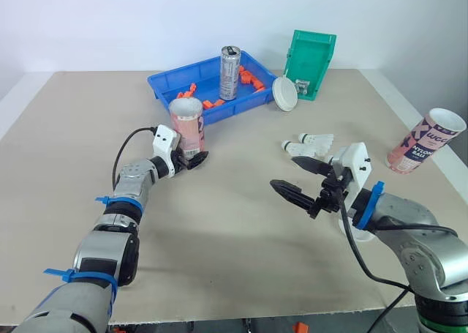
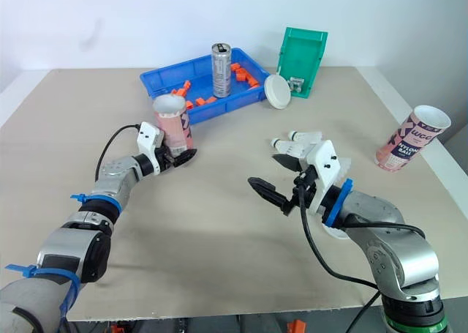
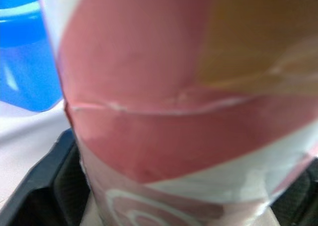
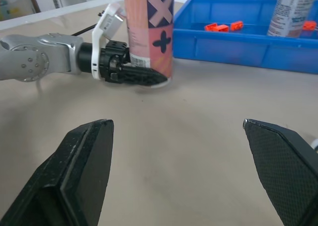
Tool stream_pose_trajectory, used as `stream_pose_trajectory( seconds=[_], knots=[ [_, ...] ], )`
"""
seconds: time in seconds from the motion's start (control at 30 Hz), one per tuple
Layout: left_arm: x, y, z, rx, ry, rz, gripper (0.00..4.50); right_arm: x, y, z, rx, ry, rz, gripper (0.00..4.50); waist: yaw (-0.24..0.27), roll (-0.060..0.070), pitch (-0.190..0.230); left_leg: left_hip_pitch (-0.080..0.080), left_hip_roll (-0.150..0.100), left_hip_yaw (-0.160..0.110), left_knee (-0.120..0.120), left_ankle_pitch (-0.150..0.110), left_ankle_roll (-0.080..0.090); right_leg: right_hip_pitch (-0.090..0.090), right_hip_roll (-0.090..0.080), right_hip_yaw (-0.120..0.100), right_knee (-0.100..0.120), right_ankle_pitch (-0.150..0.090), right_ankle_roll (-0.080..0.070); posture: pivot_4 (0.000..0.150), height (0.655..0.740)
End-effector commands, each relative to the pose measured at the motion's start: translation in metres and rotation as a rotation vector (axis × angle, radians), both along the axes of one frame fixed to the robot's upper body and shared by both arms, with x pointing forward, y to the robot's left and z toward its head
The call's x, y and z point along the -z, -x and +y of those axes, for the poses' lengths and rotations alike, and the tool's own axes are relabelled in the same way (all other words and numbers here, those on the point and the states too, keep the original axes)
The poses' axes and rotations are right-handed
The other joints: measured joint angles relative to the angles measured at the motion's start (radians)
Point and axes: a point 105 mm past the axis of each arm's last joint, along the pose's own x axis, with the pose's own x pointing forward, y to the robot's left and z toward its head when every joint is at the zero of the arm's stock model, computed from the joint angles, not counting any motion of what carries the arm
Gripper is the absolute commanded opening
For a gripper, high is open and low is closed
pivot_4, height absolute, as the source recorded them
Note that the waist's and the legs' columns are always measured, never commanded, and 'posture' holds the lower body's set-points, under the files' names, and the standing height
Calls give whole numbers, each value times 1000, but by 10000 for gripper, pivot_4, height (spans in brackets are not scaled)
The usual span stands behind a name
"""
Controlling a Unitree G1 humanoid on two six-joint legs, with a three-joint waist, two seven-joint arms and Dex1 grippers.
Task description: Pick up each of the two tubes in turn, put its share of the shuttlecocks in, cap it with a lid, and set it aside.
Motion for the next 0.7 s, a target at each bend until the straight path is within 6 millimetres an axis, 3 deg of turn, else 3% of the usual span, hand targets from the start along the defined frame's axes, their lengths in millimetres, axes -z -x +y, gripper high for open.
stream_pose_trajectory(
  seconds=[0.03, 0.2, 0.43, 0.6, 0.7],
  knots=[
    [-11, -3, 3, -3, -9, -38, 28308, -15, 3, -6, 22, 8, -67, 45000, 0, 0, 0, 0, 0, 0, 0, 0, 0, 0, 0, 0, 0, 0, 0, 1500, 7400],
    [-13, 2, 4, 29, -11, -62, 28308, -14, 0, -14, 55, 13, -60, 45000, 0, 0, 0, 0, 0, 0, 0, 0, 0, 0, 0, 0, 0, 0, 0, 1500, 7400],
    [-34, 20, 0, 173, -36, -141, 28308, 3, -16, -36, 212, 77, -20, 45000, 2, 0, 0, 0, 0, 0, 0, 0, 0, 0, 0, 0, 0, 0, 0, 1500, 7400],
    [-51, 56, -13, 427, -104, -121, 28308, 17, -40, -35, 320, 78, 20, 45000, -2, 0, 0, 0, 1, 0, 0, 0, 0, 0, 0, 0, 0, 0, -1, 1500, 7400],
    [-43, 77, -8, 543, -277, -99, 28308, 26, -56, -34, 372, 83, 38, 45000, -6, 0, 0, 1, 1, 0, -1, 0, 0, -1, 1, 0, 1, 0, -2, 1500, 7400]
  ],
)
